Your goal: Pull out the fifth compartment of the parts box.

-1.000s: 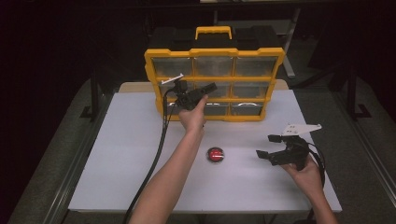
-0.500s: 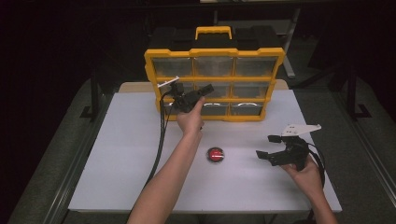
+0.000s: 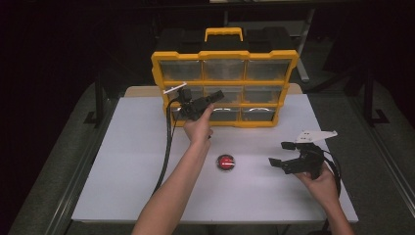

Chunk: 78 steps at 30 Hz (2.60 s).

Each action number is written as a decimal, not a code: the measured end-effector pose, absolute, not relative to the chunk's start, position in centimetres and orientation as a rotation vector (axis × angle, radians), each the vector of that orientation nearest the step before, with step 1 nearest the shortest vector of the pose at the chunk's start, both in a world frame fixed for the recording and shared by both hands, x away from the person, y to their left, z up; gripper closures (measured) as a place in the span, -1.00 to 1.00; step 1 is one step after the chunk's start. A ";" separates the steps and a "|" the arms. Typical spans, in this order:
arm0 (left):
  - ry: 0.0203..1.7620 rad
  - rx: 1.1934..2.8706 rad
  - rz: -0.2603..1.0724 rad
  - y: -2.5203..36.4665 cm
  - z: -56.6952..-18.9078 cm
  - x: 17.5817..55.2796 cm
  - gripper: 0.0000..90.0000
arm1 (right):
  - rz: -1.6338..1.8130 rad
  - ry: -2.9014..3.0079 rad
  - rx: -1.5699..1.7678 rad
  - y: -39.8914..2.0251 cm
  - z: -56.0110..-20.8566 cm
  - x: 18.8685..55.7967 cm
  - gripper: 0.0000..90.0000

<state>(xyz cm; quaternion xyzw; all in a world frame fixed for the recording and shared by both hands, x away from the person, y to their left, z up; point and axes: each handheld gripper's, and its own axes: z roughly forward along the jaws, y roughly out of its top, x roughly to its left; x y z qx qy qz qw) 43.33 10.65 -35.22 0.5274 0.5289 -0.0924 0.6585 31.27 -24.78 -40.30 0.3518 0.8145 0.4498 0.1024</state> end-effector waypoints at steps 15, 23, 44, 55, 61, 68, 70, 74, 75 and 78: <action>1.173 1.209 -0.221 10.8 -35.2 42.2 0.80 | 1.318 2.417 1.045 -24.6 -40.5 31.3 -0.65; 1.164 1.220 -0.228 11.0 -35.0 41.5 0.80 | 1.315 2.417 1.043 -24.6 -40.6 31.3 -0.65; 1.055 1.437 -0.173 11.4 -34.7 40.3 0.59 | 1.297 2.432 1.021 -23.9 -40.8 31.3 -0.65; 0.724 1.826 -0.025 11.9 -31.0 39.3 0.10 | 1.294 2.431 1.007 -23.7 -40.7 31.2 -0.65; 0.556 1.975 0.120 11.1 -28.4 38.8 -0.20 | 1.300 2.426 1.012 -23.8 -40.7 31.2 -0.65; 0.353 2.104 0.253 10.3 -25.3 39.5 -0.34 | 1.315 2.423 1.025 -24.1 -40.6 31.1 -0.65; 0.303 2.141 0.260 10.1 -24.6 40.1 -0.32 | 1.318 2.420 1.022 -24.1 -40.6 31.2 -0.65; 0.248 2.230 0.283 9.5 -23.9 41.4 -0.29 | 1.323 2.419 1.023 -24.2 -40.6 31.2 -0.65; 0.242 2.241 0.284 9.3 -23.9 41.6 -0.26 | 1.324 2.420 1.022 -24.2 -40.6 31.2 -0.65; 0.198 2.301 0.284 8.7 -23.8 42.5 -0.19 | 1.328 2.421 1.020 -24.2 -40.7 31.2 -0.65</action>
